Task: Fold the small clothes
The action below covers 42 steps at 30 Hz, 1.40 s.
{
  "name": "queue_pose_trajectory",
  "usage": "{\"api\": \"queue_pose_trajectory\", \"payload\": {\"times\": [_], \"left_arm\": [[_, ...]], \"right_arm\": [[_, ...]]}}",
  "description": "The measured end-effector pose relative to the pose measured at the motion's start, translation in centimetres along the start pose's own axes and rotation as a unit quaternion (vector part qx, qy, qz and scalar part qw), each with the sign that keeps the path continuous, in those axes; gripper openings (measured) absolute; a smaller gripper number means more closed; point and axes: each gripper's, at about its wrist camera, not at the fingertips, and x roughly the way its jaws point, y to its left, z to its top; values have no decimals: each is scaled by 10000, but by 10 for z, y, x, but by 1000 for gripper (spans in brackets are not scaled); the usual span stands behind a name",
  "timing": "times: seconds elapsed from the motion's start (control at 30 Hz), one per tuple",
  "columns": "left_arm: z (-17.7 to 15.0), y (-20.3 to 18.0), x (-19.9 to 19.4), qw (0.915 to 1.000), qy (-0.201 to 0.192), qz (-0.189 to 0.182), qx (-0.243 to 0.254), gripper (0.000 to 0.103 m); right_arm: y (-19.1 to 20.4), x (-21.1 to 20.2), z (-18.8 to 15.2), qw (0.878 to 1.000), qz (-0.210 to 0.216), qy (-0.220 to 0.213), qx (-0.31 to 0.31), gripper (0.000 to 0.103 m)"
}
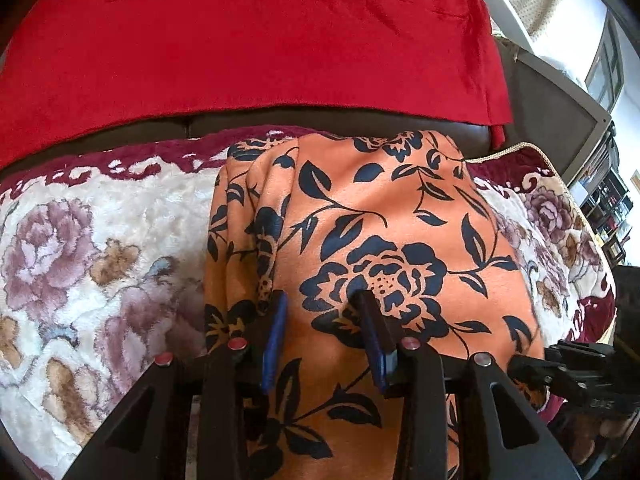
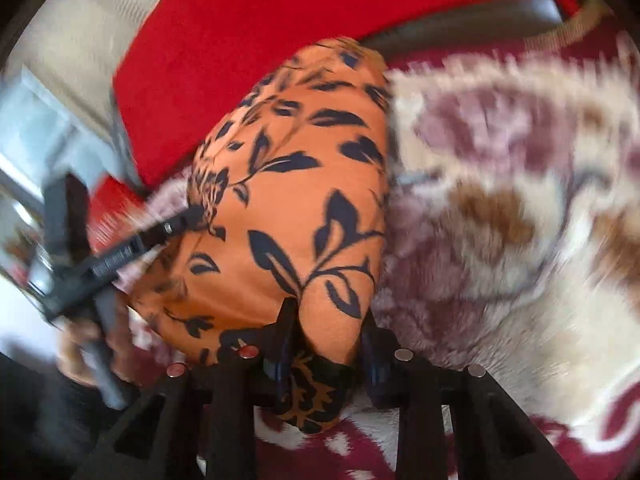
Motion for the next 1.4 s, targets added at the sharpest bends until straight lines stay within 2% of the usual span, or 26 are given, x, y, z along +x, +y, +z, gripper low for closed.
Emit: {"api": "queue_pose_trajectory", "payload": {"times": [0.07,0.1,0.13,0.17,0.2,0.27,0.4,0.47,0.5,0.53,0.63,0.67,0.7,0.73,0.77,0.83,0.87,0.93,1.0,1.07,1.13,1.17,1.3,1.33,1.37,1.4], "left_arm": [[-1,1,-2,10000,-11,-57,-51,39],[-1,1,-2,10000,-16,-77,-54,39],[-1,1,-2,10000,-29,-76,-45,39],[-2,1,-2,9999,-36,-85,-45,39],[-2,1,-3,9999,-39,-98,-53,39],[-2,2,-3,9999,-29,-122,-63,39],[-2,3,-2,9999,-37,-134,-57,39],[-2,3,-2,9999,-48,-139,-62,39],[-2,3,-2,9999,-51,-132,-61,39],[-3,3,-2,9999,-53,-138,-72,39],[-3,3,-2,9998,-68,-171,-68,39],[-3,3,-2,9998,-74,-148,-62,39],[-3,3,-1,9999,-74,-143,-58,39],[-4,3,-2,9999,-89,-133,-47,39],[-4,2,-2,9999,-104,-114,-26,39],[-4,2,-3,9999,-97,-98,-27,39],[-4,1,-3,9999,-82,-84,-31,39],[-2,-2,-8,9999,-63,-31,-84,39],[-1,-2,-16,9998,-67,-56,-155,38],[-3,2,-30,9993,-81,-178,-333,40],[-12,17,-53,9964,-167,-474,-688,50],[-16,26,-58,9940,-200,-594,-894,60],[-52,67,-64,9684,193,-1338,-2095,62],[-60,70,-62,9637,298,-1448,-2222,61],[-65,69,-62,9642,305,-1444,-2202,58],[-69,66,-63,9684,234,-1347,-2088,20]], "right_arm": [[1,-4,5,9996,259,57,5,35],[-11,-8,10,9971,688,48,321,47],[-19,-12,10,9939,947,17,572,81],[-33,-16,15,9866,1288,-165,989,92],[-43,-20,18,9807,1467,-343,1248,97],[-56,-15,29,9690,1896,-377,1540,97],[-65,24,58,9561,2251,13,1876,96],[-59,41,71,9589,2234,148,1744,94],[-53,47,78,9644,2112,172,1581,74],[-48,51,83,9688,1998,201,1455,43],[-13,41,85,9939,907,5,630,37],[12,34,84,9997,187,-182,14,37],[31,35,82,9980,-356,-289,-436,36],[44,43,80,9938,-772,-257,-753,36],[45,49,81,9935,-842,-213,-735,37],[40,50,82,9958,-674,-252,-563,39],[39,49,84,9960,-619,-286,-571,46],[36,43,82,9974,-430,-307,-498,73],[18,26,69,9994,-21,-282,-221,74],[1,5,56,9991,155,-385,0,75],[-1,-9,48,9983,249,-531,58,75],[-1,-14,42,9979,269,-581,60,75],[13,-37,23,9948,500,-885,74,77],[17,-41,19,9941,564,-920,58,77],[21,-43,17,9934,658,-936,11,77],[23,-50,12,9931,724,-923,-45,77]]}}
